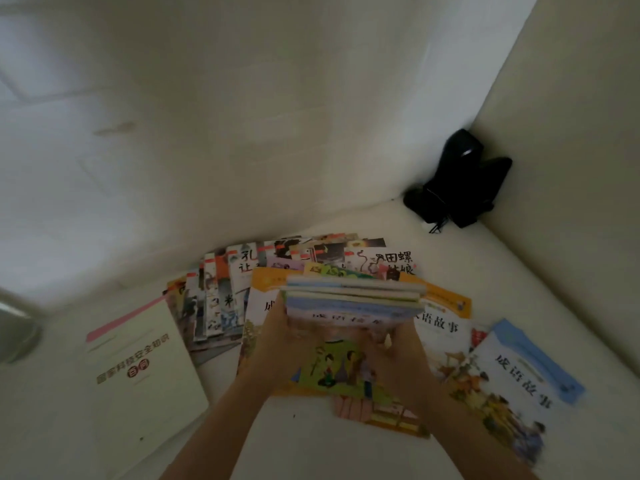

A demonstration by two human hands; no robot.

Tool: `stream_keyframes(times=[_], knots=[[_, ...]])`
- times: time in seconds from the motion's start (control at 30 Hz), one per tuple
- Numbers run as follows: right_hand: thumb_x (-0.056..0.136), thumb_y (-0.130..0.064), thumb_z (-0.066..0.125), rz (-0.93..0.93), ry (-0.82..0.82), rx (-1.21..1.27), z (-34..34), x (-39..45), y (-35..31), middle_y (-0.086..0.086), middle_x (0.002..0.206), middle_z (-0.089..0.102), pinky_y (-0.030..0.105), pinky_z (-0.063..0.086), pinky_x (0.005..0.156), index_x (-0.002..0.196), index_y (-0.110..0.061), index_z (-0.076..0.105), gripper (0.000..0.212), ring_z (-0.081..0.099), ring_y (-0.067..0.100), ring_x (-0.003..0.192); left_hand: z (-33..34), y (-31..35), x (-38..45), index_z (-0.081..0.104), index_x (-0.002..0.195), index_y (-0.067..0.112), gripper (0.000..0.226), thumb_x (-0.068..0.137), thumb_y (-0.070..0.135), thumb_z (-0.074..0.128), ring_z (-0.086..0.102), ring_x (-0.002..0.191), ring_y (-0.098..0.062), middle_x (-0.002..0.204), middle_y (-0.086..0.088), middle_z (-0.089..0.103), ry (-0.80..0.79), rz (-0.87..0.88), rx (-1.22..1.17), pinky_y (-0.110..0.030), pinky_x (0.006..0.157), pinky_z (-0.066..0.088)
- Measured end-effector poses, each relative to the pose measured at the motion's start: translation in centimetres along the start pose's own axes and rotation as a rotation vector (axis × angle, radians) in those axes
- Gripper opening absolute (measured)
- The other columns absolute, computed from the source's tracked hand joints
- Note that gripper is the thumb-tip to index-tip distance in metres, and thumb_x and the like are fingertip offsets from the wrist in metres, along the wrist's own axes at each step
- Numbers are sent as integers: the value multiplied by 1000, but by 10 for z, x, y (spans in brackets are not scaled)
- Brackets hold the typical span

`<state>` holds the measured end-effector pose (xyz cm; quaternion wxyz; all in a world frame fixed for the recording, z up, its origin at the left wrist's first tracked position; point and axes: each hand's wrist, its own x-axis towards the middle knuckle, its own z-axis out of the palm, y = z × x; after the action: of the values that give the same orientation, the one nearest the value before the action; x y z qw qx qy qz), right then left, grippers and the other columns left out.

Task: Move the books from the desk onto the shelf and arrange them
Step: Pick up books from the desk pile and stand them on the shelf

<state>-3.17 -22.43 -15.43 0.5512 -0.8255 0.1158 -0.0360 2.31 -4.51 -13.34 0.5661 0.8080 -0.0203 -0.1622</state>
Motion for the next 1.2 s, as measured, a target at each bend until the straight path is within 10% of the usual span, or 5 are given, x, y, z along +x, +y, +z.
stream_keyframes(times=[0.1,0.23,0.43,0.87,1.2], knots=[[90,-6,64,31,55,72,3,-3,14,-15,108,58,6,47,78,127,-21,48,43,55,-19,96,10,-8,0,50,134,7,100,56,60,82,64,110,-17,123,-7,65,-14,-72,18,-28,87,54],[94,-3,58,52,5,192,5,-1,8,-16,112,59,14,51,87,123,-34,40,46,56,-17,102,15,-8,10,48,132,-4,53,84,-1,71,67,106,-22,118,-16,65,-29,32,-174,-36,85,57],[91,-38,65,201,-62,-114,1,1,4,-3,80,58,16,46,53,116,-14,47,38,56,7,62,16,-8,19,46,113,12,50,79,24,80,61,91,-19,107,-2,58,103,-236,130,-30,74,52],[94,-39,57,260,183,-410,-50,-9,39,-1,114,58,27,48,81,119,-20,64,32,60,18,97,55,-13,8,44,135,7,69,75,8,78,31,128,-40,138,-21,37,294,-41,628,-46,103,32],[88,-35,69,877,474,-224,-171,-79,112,27,150,25,48,43,99,153,-3,11,93,41,43,130,216,18,-16,41,134,12,40,98,26,50,44,120,-22,129,-7,42,-445,137,537,-26,92,37]])
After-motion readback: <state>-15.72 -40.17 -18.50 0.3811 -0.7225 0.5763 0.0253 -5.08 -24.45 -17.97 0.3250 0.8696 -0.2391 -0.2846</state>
